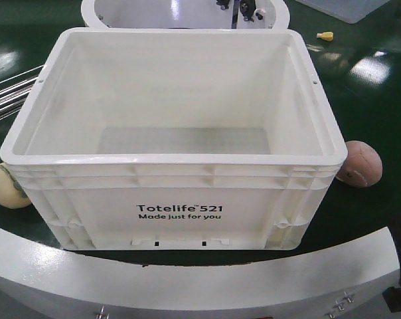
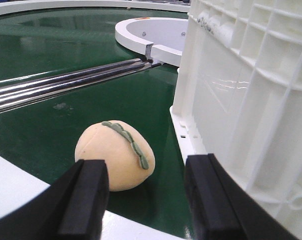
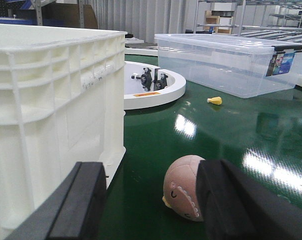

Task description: Place moving items into box and shelve

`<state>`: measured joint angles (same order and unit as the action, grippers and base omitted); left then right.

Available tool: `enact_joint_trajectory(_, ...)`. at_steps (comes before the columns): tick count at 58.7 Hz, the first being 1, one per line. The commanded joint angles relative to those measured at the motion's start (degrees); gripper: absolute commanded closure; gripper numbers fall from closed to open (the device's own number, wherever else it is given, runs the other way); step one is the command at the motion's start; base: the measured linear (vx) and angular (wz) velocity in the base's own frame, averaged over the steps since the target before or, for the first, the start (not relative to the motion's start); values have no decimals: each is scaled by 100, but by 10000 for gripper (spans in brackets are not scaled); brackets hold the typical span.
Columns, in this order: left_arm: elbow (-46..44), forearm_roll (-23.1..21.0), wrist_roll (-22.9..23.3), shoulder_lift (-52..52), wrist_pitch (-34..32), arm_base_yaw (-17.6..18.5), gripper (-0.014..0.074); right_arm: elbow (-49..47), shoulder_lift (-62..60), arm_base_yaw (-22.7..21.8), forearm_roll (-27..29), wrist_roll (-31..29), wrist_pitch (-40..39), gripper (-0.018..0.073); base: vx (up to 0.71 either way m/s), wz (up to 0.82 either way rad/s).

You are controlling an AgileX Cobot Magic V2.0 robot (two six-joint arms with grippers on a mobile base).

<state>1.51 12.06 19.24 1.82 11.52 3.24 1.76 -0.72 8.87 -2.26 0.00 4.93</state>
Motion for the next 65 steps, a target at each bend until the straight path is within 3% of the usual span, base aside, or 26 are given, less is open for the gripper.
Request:
enact_joint_trajectory(1,-57,-19,37,79,-462,36,135,17,-40,-29,-35,0,-493,103,0,0)
enact_joint_trajectory(65,-57,21,-74,79,-462,36,135,17,-40,-29,-35,0,-493,103,0,0)
